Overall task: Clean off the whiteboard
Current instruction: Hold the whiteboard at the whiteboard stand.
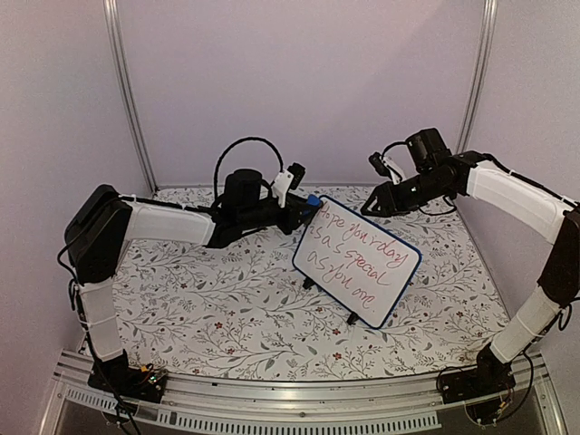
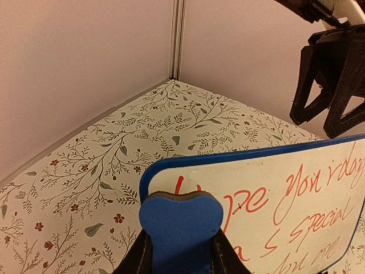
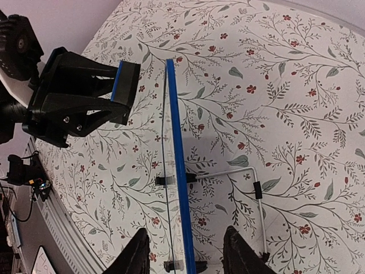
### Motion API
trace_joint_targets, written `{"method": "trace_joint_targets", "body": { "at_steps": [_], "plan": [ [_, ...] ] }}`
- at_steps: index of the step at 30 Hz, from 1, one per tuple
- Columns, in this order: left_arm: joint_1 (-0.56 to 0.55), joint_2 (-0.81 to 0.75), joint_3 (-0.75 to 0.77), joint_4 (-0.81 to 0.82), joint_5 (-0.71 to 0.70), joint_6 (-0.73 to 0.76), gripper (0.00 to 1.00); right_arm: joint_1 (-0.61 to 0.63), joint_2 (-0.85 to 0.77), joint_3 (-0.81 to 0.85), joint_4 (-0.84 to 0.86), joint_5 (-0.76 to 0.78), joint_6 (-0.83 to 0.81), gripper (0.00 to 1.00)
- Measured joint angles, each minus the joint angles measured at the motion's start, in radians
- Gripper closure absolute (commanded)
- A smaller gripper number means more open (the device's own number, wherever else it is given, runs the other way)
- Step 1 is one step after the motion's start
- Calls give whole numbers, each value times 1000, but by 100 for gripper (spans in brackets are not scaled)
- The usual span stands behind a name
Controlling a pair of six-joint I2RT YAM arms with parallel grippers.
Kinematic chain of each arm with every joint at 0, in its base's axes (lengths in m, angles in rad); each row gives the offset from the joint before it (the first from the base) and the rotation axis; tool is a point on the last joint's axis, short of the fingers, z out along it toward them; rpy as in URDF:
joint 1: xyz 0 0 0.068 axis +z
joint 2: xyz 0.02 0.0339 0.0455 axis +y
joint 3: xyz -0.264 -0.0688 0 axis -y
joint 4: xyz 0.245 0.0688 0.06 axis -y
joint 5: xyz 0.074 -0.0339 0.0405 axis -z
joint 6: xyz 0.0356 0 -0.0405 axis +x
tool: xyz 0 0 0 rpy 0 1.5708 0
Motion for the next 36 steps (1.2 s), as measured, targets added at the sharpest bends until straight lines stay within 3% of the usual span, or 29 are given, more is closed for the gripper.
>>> {"method": "trace_joint_targets", "body": {
  "at_steps": [4,10,21,27,32,36],
  "plan": [
    [0,0,0,0,3,-1,100,0,0,-21,-2,-16,-6,63],
    [0,0,0,0,10,-6,100,0,0,-30,-4,-27,-14,75],
    [0,3,3,-1,31,-7,100,0,5,-37,-10,-45,-19,78],
    [0,7,5,-1,35,-7,100,0,18,-38,-13,-46,-20,84],
    [0,20,15,-2,43,-7,100,0,23,-43,-15,-46,-18,99],
    [0,24,18,-8,49,-7,100,0,24,-43,-16,-52,-22,100]
  ]
}}
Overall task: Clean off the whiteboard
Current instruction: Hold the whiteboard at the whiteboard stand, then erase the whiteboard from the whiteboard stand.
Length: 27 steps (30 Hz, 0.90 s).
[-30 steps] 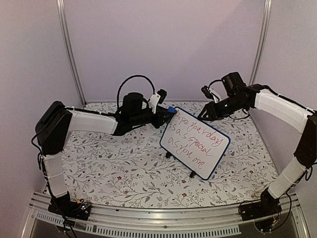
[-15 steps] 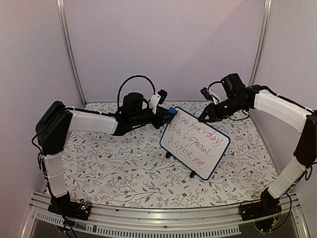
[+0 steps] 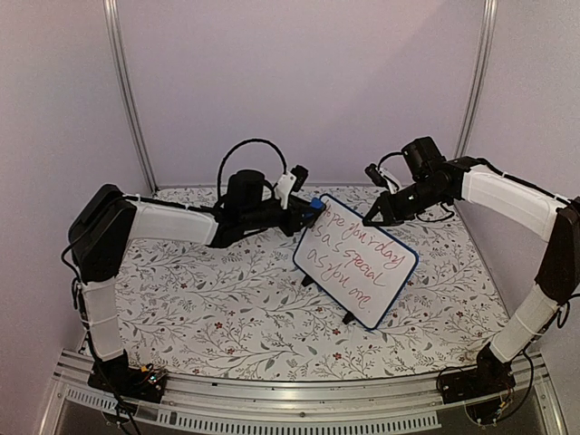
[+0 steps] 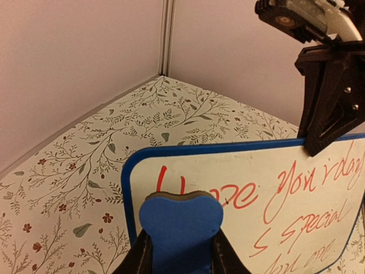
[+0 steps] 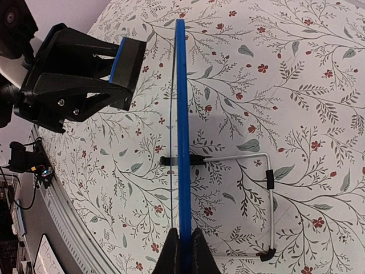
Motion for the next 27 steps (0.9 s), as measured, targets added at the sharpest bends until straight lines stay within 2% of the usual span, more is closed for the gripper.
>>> {"method": "trace_joint_targets", "body": {
  "at_steps": [8,16,27],
  "plan": [
    [0,13,53,-47,0,0,100,0,0,0,0,2,0,100],
    [9,60,179,-130,5,5,100,1,0,0,1,5,0,100],
    [11,98,197,-184,25,8,100,4,0,0,0,15,5,100]
  ]
}}
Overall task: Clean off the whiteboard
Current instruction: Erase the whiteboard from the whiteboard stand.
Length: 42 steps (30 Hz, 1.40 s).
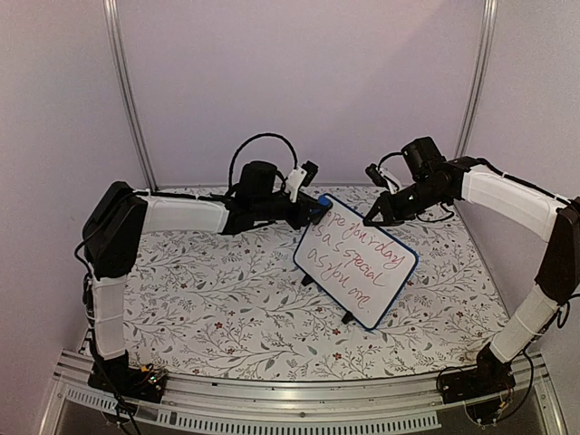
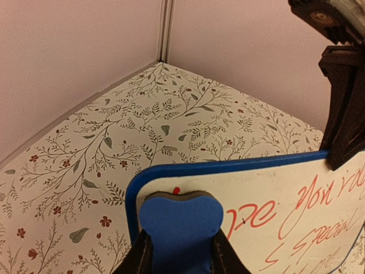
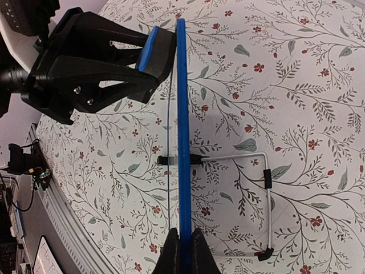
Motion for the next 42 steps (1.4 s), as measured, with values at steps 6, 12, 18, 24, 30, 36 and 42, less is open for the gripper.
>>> {"method": "trace_joint_targets", "body": {
  "at_steps": [6,12,18,24,30,36,42],
  "plan": [
    [1,11,18,-5,2,0,100,0,0,0,0,6,2,100],
    [2,31,43,-11,-3,0,100,0,0,0,0,16,12,100],
    [2,34,43,-12,-14,-3,100,0,-2,-5,5,17,17,100],
    [2,45,51,-19,-25,-15,100,-2,-5,-14,16,19,21,100],
    [2,45,33,-14,-29,-31,100,-3,-5,-14,15,19,23,100],
    [2,41,-34,2,-26,-45,100,-5,-5,-14,14,28,29,100],
    [2,29,-67,0,-27,-53,100,-5,-6,-14,11,27,31,100]
  ]
}}
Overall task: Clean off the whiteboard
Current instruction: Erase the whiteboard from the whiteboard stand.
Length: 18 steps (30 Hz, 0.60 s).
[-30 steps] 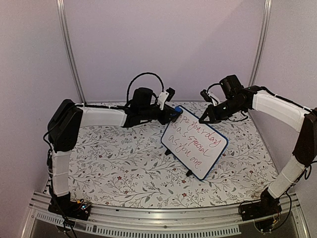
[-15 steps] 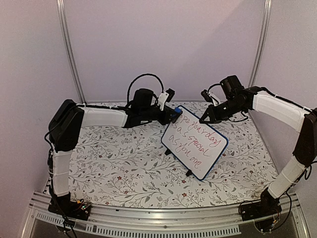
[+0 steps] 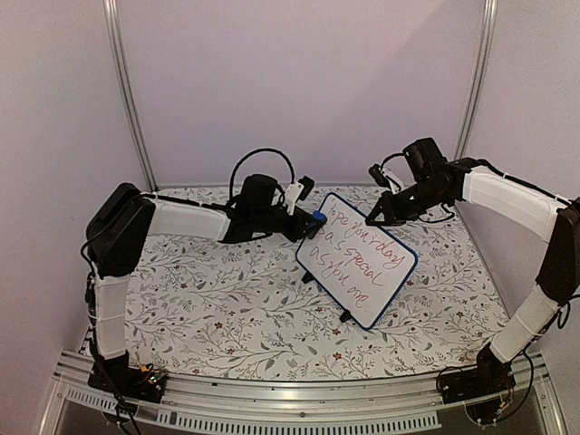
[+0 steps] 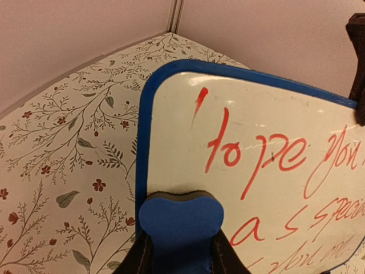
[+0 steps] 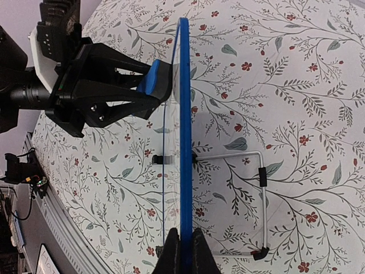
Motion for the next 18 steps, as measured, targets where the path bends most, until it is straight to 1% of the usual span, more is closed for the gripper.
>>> {"method": "trace_joint_targets", "body": {
  "at_steps": [12,18],
  "plan": [
    [0,-4,-3,-2,5,-8,100,0,-2,0,-3,-1,0,100],
    [0,-4,51,-46,14,-11,100,0,-4,0,-3,-5,-1,100]
  ]
}}
